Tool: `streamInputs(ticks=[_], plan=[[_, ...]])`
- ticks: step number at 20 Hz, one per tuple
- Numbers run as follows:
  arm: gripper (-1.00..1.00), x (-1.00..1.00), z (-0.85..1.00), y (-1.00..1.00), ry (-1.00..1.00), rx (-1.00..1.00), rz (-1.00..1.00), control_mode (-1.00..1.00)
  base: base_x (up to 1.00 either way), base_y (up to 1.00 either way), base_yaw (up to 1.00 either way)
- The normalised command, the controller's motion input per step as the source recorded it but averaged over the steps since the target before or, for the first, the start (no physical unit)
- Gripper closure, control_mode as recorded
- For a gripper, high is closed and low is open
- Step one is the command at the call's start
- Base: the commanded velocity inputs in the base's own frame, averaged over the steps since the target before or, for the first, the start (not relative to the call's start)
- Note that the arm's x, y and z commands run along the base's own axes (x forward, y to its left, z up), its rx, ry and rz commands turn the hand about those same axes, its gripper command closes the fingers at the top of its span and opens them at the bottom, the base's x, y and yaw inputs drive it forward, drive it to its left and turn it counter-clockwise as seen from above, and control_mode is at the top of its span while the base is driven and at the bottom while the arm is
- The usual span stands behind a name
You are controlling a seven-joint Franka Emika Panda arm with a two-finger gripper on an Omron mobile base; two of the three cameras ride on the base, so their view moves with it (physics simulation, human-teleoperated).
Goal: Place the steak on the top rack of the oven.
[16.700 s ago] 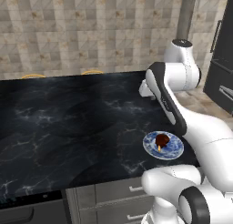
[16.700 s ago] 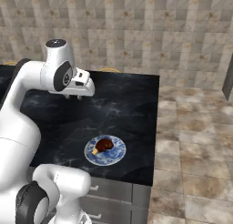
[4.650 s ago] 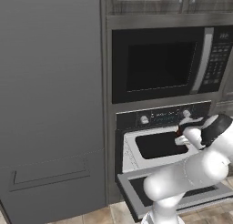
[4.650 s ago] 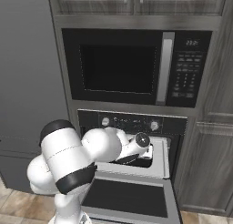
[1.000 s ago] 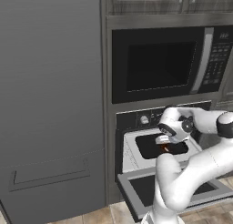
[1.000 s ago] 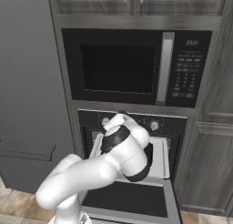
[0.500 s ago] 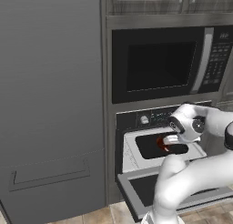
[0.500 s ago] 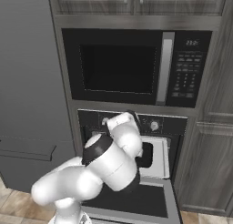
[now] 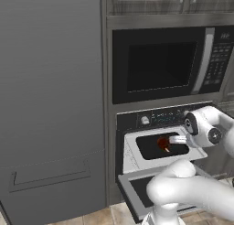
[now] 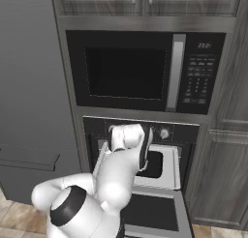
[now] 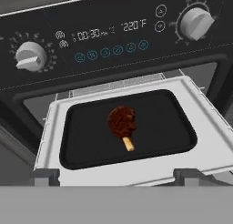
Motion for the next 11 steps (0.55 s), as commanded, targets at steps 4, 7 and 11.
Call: streamInputs(ticks=[4, 7, 11], plan=[[-1.00, -0.09, 1.00, -0.46, 0.00, 0.05, 0.00, -1.00, 0.00, 0.00, 0.00], [-1.00, 0.00, 1.00, -0.67, 0.00, 0.00, 0.03, -1.00, 0.00, 0.00, 0.00], [-1.00, -0.04, 0.98, -0.72, 0.00, 0.05, 0.05, -1.00, 0.00, 0.00, 0.00]])
